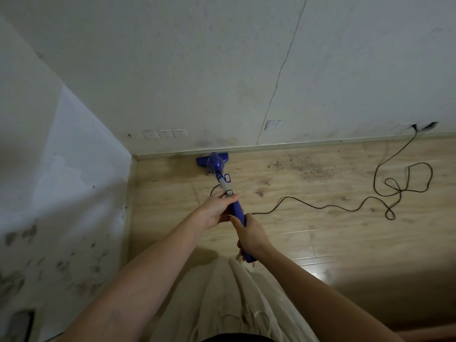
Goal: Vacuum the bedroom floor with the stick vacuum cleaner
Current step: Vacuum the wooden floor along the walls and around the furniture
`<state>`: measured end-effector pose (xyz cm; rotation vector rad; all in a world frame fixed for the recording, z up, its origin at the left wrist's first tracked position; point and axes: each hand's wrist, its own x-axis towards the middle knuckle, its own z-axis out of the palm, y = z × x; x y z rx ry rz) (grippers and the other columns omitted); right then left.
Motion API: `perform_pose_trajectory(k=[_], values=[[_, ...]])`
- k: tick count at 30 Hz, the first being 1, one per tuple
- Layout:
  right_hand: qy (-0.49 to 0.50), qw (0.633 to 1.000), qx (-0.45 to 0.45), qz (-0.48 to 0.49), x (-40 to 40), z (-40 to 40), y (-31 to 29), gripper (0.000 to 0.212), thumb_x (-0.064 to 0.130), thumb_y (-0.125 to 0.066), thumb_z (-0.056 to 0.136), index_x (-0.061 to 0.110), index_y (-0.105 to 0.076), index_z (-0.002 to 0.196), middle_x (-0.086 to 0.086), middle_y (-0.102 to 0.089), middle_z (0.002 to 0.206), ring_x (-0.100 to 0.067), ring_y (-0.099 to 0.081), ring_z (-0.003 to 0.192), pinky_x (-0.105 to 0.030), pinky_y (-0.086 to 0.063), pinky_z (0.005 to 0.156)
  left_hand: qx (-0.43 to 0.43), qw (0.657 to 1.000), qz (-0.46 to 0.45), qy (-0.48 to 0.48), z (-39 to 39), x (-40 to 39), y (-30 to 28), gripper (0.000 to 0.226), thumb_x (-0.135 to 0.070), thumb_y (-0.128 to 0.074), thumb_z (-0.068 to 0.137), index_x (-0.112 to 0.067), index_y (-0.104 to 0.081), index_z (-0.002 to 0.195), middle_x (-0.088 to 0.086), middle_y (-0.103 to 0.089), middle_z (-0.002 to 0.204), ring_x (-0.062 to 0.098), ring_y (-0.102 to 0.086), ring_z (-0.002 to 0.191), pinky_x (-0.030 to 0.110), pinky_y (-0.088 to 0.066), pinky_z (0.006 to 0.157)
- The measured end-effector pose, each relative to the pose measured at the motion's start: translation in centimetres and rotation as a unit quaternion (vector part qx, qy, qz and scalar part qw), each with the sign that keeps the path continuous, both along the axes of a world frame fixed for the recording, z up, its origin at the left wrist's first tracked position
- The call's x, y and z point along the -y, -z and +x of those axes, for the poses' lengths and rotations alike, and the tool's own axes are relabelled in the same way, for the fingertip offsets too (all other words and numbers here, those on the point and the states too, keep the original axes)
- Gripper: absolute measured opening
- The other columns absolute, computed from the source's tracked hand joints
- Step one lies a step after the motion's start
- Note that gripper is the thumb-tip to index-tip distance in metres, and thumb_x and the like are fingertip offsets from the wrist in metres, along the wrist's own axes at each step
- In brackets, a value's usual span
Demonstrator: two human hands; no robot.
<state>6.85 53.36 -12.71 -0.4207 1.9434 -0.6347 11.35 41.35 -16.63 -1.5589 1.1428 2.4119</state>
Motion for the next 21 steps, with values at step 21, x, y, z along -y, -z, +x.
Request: perform_pose_trajectory(k=[21], values=[[0.055, 0.997, 0.056, -0.002, 1.0, 1.3, 1.9, 0.032, 0.04, -0.045, 0.1, 0.008, -0.048, 0.107, -0.01, -0.059, 0.075, -0.018, -0.056, 0.05, -0.028, -0.049, 0.044, 0.003, 1.0, 0.0, -0.008, 1.4, -0.3, 1.8, 0.021, -0.02, -0.067, 0.089, -0.014, -0.062, 0.109, 0.011, -0.066, 0.091, 0.022, -0.066, 0.079, 0.032, -0.055, 0.067]])
